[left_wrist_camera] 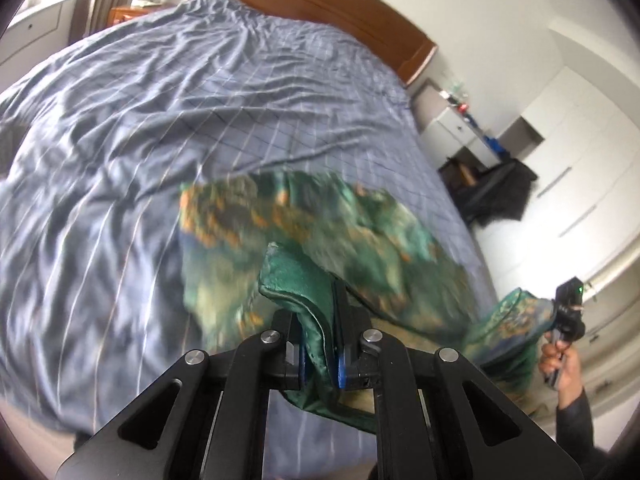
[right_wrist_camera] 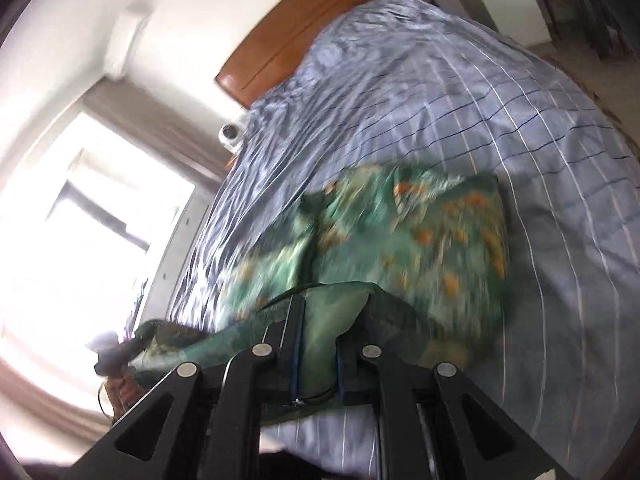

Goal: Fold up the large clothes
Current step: 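Lift the hem with both tools and fold it over toward the collar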

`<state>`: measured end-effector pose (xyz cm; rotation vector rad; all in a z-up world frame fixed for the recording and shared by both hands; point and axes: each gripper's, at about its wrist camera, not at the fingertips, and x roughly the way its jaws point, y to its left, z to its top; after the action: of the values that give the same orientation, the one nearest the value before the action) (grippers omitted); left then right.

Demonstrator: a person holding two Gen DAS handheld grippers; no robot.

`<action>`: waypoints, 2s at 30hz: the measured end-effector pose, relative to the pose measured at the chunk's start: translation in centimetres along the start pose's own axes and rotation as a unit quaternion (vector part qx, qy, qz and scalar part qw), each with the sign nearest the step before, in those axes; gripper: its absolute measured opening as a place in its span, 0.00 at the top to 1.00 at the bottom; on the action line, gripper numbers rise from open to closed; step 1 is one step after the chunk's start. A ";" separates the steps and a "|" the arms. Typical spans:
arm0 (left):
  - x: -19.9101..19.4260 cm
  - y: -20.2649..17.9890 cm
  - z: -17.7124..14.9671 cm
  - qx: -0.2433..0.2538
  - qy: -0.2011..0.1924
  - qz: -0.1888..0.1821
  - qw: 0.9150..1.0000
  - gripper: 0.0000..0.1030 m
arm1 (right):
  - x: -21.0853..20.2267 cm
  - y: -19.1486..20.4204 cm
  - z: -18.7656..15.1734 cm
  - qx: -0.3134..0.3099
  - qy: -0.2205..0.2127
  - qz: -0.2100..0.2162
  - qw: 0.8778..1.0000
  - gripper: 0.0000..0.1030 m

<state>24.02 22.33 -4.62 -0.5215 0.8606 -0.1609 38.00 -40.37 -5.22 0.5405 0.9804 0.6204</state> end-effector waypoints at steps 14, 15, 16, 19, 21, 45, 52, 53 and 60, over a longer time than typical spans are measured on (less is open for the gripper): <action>9.0 3.7 5.3 -0.058 0.019 -0.001 0.998 0.13 | 11.0 -12.2 3.4 0.223 -0.038 0.087 0.970 0.17; 8.2 4.2 5.3 -0.061 0.013 -0.009 0.998 0.12 | 10.5 -12.2 3.8 0.226 -0.046 0.096 0.968 0.13; 7.9 4.2 5.5 -0.059 0.012 -0.011 0.998 0.12 | 9.7 -12.1 4.3 0.220 -0.058 0.097 0.969 0.12; 7.8 4.4 4.8 -0.007 0.037 0.005 0.999 0.11 | 8.9 -10.0 5.2 0.143 -0.049 0.041 0.988 0.12; 9.8 3.6 3.9 0.032 0.070 0.032 0.997 0.12 | 10.1 -7.3 5.1 0.043 -0.006 -0.038 0.998 0.12; 15.5 -1.1 7.5 0.097 -0.113 0.267 0.952 0.92 | 13.6 4.9 6.8 -0.268 -0.181 -0.372 0.870 0.86; 21.4 4.1 1.6 0.089 -0.089 0.284 0.951 0.90 | 21.2 -3.4 4.5 -0.231 -0.091 -0.383 0.890 0.86; 21.4 3.7 1.5 0.093 -0.094 0.286 0.949 0.90 | 21.7 -4.0 4.1 -0.229 -0.087 -0.384 0.890 0.86; 21.7 4.0 1.1 0.088 -0.099 0.278 0.951 0.88 | 22.6 -5.7 3.8 -0.205 -0.090 -0.368 0.902 0.85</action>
<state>38.63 18.84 -20.76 -0.1098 0.7576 0.3254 52.02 -29.18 -20.59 -0.1635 0.7674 0.0761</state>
